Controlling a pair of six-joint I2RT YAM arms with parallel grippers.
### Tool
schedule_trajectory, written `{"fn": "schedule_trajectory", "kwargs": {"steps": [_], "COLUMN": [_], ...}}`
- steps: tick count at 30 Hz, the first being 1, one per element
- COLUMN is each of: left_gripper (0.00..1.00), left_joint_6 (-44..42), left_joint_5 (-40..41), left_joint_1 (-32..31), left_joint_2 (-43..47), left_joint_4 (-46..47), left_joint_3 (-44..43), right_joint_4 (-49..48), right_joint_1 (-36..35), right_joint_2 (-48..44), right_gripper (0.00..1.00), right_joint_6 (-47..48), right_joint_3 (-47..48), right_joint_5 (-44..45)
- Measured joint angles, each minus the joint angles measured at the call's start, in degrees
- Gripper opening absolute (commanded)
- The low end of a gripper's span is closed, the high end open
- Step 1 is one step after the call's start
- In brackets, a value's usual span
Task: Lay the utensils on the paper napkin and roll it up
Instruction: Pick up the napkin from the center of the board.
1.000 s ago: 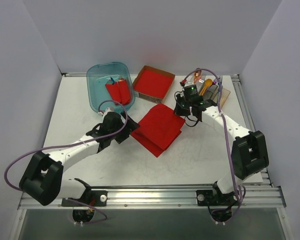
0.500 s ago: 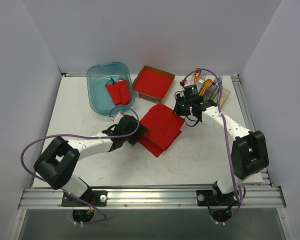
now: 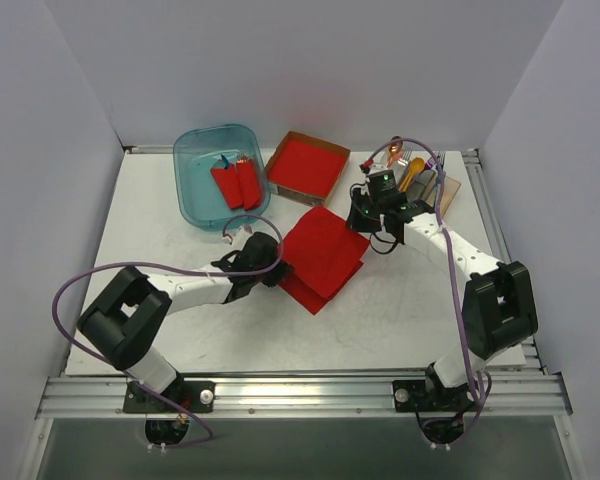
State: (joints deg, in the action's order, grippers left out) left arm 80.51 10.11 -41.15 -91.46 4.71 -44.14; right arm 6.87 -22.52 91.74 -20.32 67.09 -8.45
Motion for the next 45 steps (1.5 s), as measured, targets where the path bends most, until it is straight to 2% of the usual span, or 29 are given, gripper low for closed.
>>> {"fn": "schedule_trajectory", "kwargs": {"steps": [2, 3, 8, 19, 25, 28, 35, 45], "left_gripper": [0.02, 0.02, 0.02, 0.03, 0.02, 0.02, 0.03, 0.03], "left_joint_6": [0.0, -0.1, -2.4, -15.2, -21.5, -24.4, -29.9, -33.5], "left_joint_5": [0.5, 0.8, 4.1, 15.5, 16.7, 16.8, 18.8, 20.9], "left_joint_1": [-0.2, -0.4, -0.7, 0.7, 4.2, 5.0, 5.5, 5.6], "left_joint_2": [0.1, 0.4, 7.4, 31.2, 34.9, 35.4, 40.1, 42.0], "left_joint_4": [0.1, 0.0, -3.4, -15.5, -22.2, -24.3, -25.7, -26.4], "left_joint_3": [0.0, 0.0, -0.7, -14.0, -14.9, -14.6, -13.5, -13.5], "right_joint_4": [-0.1, -0.2, -0.6, -1.5, -1.0, -1.2, -1.7, -4.8], "right_joint_1": [0.0, 0.0, 0.9, 2.7, 2.5, 2.5, 2.2, 2.1], "right_joint_2": [0.0, 0.0, -0.2, -1.4, -0.4, -0.3, -0.2, 2.3], "right_gripper": [0.32, 0.34, 0.37, 0.35, 0.41, 0.52, 0.48, 0.43], "right_joint_6": [0.1, 0.1, 0.2, 1.4, 1.2, -1.0, -6.8, -8.2], "right_joint_3": [-0.3, -0.5, -2.7, -7.6, -7.8, -10.1, -17.1, -16.7], "right_joint_5": [0.0, 0.0, 0.0, -2.7, -1.8, -0.7, 0.2, 1.8]}}
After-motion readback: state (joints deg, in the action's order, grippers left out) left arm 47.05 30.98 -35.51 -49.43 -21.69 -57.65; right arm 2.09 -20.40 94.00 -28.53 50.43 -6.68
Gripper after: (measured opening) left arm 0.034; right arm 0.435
